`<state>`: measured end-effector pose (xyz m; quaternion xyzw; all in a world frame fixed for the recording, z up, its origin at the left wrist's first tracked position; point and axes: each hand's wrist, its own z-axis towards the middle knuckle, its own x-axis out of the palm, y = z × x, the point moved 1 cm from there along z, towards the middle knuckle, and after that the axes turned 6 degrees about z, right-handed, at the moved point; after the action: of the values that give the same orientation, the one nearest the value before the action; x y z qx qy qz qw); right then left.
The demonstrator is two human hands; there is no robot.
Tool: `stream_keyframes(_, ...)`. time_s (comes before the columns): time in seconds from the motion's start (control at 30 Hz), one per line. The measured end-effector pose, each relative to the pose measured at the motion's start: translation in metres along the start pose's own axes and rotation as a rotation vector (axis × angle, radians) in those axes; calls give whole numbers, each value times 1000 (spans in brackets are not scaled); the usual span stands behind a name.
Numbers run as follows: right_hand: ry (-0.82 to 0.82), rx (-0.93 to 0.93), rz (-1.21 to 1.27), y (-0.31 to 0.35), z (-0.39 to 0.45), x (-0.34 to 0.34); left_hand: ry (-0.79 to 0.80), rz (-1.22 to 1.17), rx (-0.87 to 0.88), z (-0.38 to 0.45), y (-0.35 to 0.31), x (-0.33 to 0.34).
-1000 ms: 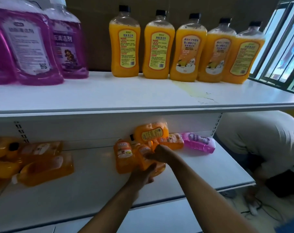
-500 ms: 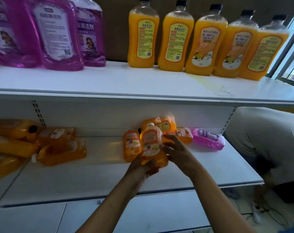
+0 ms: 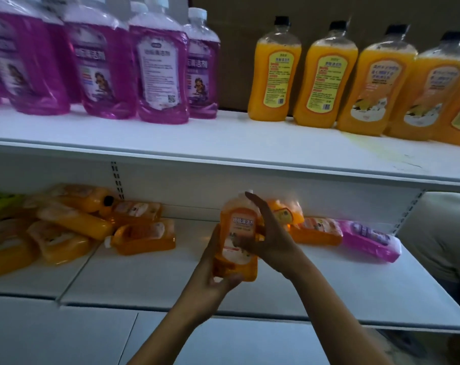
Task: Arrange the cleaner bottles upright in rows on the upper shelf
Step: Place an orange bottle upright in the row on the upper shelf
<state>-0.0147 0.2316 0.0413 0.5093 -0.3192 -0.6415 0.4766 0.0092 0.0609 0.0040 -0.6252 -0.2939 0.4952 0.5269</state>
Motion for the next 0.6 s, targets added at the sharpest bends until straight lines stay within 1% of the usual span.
stream_keyframes(0.17, 136, -86, -21, 19, 23, 43, -95, -13, 58, -15, 6, -42)
stream_keyframes(0.23, 187, -120, -46, 30, 30, 66, -118, -53, 72, -24, 11, -62)
stream_keyframes(0.33, 253, -164, -8, 50, 40, 104, -150, -86, 89, -38, 18, -97)
stream_keyframes(0.4, 292, -167, 20, 61, 45, 133, -207, -84, 80, -48, 24, -122)
stream_keyframes(0.53, 365, -228, 143, 84, 53, 191, -406, -58, 54, -69, 42, -170)
stream_keyframes(0.6, 426, -240, 178, 97, 55, 218, -447, -68, 33, -82, 46, -191)
